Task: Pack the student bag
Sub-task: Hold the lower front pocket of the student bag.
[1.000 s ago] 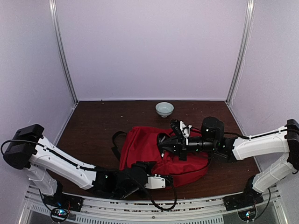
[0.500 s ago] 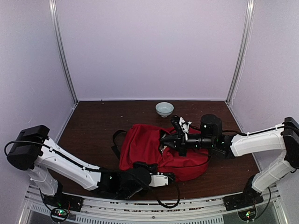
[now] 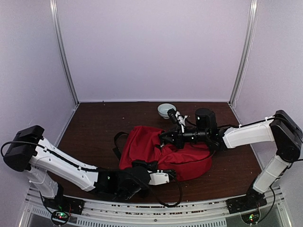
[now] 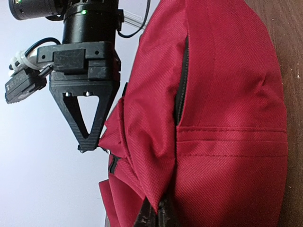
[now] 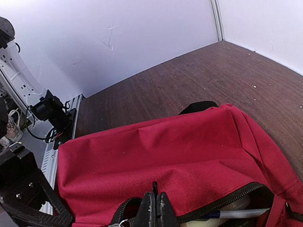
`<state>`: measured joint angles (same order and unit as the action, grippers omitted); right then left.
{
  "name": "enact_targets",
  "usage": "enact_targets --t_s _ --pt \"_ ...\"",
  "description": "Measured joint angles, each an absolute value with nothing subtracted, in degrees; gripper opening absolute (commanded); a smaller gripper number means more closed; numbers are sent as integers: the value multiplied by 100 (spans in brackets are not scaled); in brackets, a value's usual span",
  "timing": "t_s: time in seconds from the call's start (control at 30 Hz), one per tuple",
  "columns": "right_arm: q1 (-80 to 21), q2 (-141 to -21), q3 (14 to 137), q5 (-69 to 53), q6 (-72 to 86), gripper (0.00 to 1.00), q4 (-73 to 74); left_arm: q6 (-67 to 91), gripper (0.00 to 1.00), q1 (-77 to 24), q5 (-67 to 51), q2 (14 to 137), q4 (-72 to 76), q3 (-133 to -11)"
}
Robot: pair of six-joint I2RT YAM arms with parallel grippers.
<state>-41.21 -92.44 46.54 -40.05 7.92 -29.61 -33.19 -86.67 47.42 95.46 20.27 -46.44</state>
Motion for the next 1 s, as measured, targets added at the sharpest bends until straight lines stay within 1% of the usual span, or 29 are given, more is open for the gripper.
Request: enact_targets --t_s 0.17,0.3,0.37,0.4,0.43,0.47,0.57,0.6,0.7,0.8,0.93,1.0 --pt "-4233 -9035 4639 -4077 768 0 -2799 -3138 0 -8670 4598 9115 2021 -4270" --pt "-4777 -8514 4259 -3824 816 0 -3087 -2987 0 -8689 4364 8187 1874 -3542" --pt "-5129 -8433 4200 -3695 847 0 -3306 -2923 0 -8694 4281 7699 1625 -3264" --pt "-5264 -8464 4200 -3660 908 0 -3435 -2893 9 -8685 4233 7481 1511 -3151" --pt "-5387 -8541 4200 -3621 1000 0 -3649 -2858 26 -8674 4176 7297 1431 -3055" --pt "-5459 -8661 4204 -3583 1120 0 -3879 -2814 37 -8652 4115 7116 1339 -2965" --pt "-5487 -9148 4248 -3428 1614 0 -4574 -2650 56 -8593 4084 6823 1131 -2860" --pt "-5483 -9334 4296 -3365 1782 0 -4746 -2547 59 -8591 4064 6810 1085 -2864" --pt "-5483 -9625 4388 -3291 2137 0 -5009 -2388 60 -8624 4023 6965 921 -2965" --pt "-5478 -9638 4392 -3216 2283 0 -5131 -2418 59 -8812 4189 7575 956 -3354" --pt "-5422 -9631 4392 -3177 2353 0 -5127 -2731 55 -8949 4412 8372 1743 -3555" --pt "-5382 -9631 4392 -3179 2405 0 -5127 -2884 55 -8914 4600 8656 2161 -3542"
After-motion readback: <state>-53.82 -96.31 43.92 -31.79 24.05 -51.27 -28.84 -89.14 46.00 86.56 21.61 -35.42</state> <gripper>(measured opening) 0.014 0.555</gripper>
